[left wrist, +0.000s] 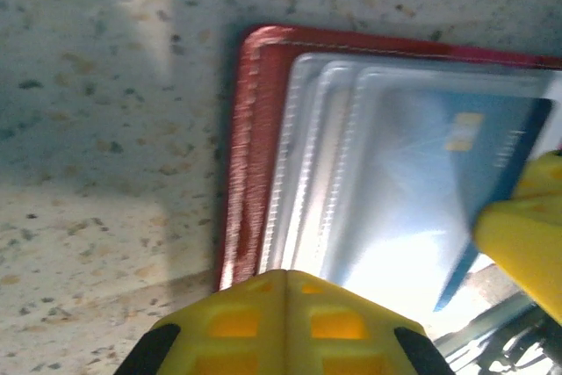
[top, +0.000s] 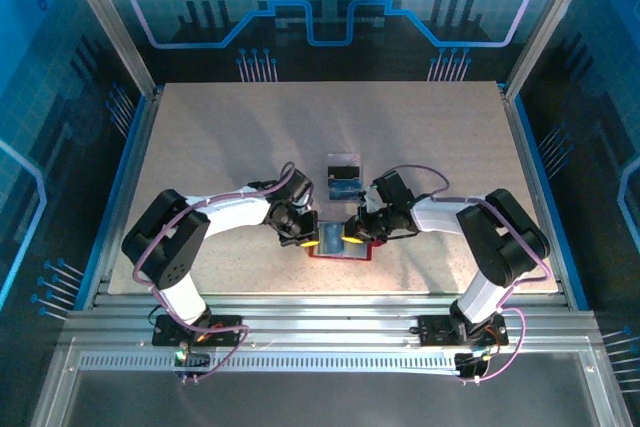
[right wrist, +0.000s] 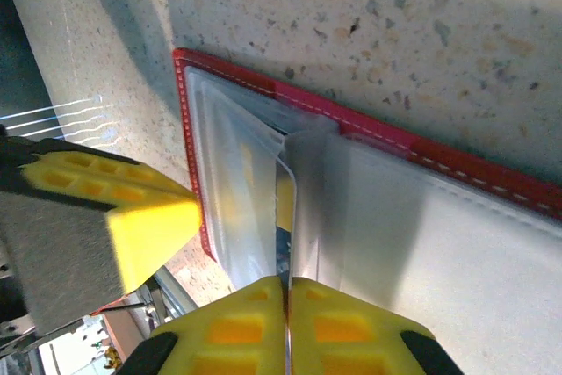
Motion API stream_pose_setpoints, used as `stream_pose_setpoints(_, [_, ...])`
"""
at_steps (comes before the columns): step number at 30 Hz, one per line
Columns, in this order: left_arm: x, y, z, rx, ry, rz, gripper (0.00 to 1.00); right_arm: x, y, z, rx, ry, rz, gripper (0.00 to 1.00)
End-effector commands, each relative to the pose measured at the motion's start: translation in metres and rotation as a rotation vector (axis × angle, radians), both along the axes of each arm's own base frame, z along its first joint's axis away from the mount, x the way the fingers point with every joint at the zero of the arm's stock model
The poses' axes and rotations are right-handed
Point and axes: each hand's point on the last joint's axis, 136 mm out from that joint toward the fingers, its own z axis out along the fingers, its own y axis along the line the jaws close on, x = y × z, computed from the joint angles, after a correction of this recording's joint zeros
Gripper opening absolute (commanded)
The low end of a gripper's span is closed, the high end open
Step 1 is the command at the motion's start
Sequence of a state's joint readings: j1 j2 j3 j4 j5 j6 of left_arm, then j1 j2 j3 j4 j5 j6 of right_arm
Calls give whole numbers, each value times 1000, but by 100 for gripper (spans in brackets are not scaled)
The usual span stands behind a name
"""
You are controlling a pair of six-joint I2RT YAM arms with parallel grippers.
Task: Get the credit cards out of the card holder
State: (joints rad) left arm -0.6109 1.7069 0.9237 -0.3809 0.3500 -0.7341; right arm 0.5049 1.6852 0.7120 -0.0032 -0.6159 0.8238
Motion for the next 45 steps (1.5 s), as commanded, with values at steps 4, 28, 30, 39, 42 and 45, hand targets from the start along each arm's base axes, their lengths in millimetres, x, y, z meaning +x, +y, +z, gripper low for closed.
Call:
stream_pose_setpoints(4, [7, -14, 9, -49, -3, 1, 3, -7, 4, -5, 17, 23, 11, 8])
stream_pose_setpoints(28, [-8, 13, -30, 128, 67, -28, 1, -11, -5, -7, -31, 29, 13, 9])
stream_pose_setpoints(30, [-8, 14, -30, 129, 69, -27, 1, -11, -7, -6, -35, 27, 7, 9])
stream_pose_setpoints(39, [-10, 16, -31, 139, 76, -24, 0, -11, -13, -5, -44, 26, 6, 10])
stream_pose_setpoints(42, [-11, 18, -31, 142, 77, -21, 0, -11, -16, -5, -44, 27, 1, 10])
stream_pose_setpoints(45, [-12, 18, -31, 144, 78, -20, 0, -11, -19, -3, -45, 24, -4, 10])
